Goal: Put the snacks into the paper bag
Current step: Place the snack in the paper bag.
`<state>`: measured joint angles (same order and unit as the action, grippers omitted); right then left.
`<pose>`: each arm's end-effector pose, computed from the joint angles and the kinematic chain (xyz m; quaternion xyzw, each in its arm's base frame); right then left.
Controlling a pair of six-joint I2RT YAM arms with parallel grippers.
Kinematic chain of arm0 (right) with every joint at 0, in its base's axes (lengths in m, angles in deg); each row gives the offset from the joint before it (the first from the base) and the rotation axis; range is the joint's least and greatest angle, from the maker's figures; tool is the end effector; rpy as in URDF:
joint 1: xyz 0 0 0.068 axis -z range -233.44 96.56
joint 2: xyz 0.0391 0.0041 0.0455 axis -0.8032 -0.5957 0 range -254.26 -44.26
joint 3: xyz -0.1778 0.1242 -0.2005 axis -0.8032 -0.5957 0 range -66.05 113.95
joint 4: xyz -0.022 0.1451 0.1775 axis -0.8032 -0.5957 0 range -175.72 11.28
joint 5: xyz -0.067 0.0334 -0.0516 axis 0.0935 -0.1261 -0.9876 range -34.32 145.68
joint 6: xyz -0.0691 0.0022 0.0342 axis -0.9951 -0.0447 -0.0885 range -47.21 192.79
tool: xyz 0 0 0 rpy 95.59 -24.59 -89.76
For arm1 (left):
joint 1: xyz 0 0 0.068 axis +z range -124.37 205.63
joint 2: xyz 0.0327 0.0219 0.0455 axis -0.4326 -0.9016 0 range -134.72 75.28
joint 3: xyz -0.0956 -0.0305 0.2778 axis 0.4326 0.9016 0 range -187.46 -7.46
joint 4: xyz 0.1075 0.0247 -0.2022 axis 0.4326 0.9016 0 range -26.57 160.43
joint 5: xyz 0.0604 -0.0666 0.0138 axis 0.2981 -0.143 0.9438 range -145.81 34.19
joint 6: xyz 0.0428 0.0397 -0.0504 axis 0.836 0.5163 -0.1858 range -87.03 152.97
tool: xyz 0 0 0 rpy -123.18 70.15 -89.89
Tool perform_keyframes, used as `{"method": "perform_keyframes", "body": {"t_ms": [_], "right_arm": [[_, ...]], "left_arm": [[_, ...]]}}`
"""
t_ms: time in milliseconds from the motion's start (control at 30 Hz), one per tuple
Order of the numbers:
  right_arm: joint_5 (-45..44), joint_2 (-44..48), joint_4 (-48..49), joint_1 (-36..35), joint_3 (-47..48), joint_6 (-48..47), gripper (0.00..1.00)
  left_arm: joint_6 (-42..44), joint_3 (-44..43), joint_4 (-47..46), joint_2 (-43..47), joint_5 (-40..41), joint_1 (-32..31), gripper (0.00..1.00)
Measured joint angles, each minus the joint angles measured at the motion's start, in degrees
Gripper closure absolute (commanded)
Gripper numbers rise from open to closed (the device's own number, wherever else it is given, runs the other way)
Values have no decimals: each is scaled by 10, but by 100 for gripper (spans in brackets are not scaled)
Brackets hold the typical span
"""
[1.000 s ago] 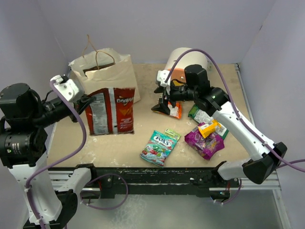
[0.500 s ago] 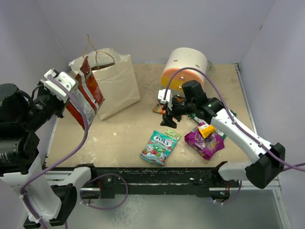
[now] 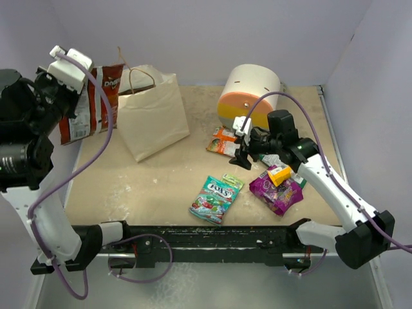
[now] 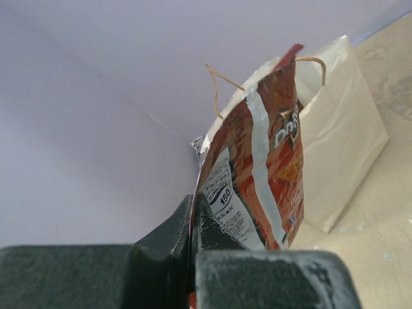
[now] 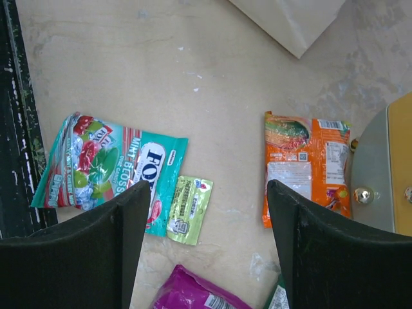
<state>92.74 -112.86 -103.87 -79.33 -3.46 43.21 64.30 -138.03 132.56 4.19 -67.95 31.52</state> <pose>0.1986 0.1402 0.3530 -0.5225 0.6583 0.2617 0.4744 0.1197 -0.0016 0.5748 0.2338 0.7261 0.1281 0.6338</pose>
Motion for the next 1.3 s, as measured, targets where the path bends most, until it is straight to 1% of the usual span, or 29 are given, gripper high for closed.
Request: {"method": "perform_keyframes", "body": {"t_ms": [300, 567, 767, 967, 1300], "right_arm": [[16, 15, 15, 11, -10, 1, 25], [15, 7, 19, 12, -12, 1, 25], [14, 4, 21, 15, -14, 1, 25], [12, -2, 22, 16, -20, 1, 25], [-1, -9, 33, 16, -22, 0, 25]], "left_arm": [[13, -42, -59, -89, 21, 0, 100], [18, -42, -163, -133, 32, 0, 100], [27, -68, -221, -184, 9, 0, 100], [46, -67, -254, -219, -15, 0, 100], [63, -14, -334, -223, -89, 0, 100]]}}
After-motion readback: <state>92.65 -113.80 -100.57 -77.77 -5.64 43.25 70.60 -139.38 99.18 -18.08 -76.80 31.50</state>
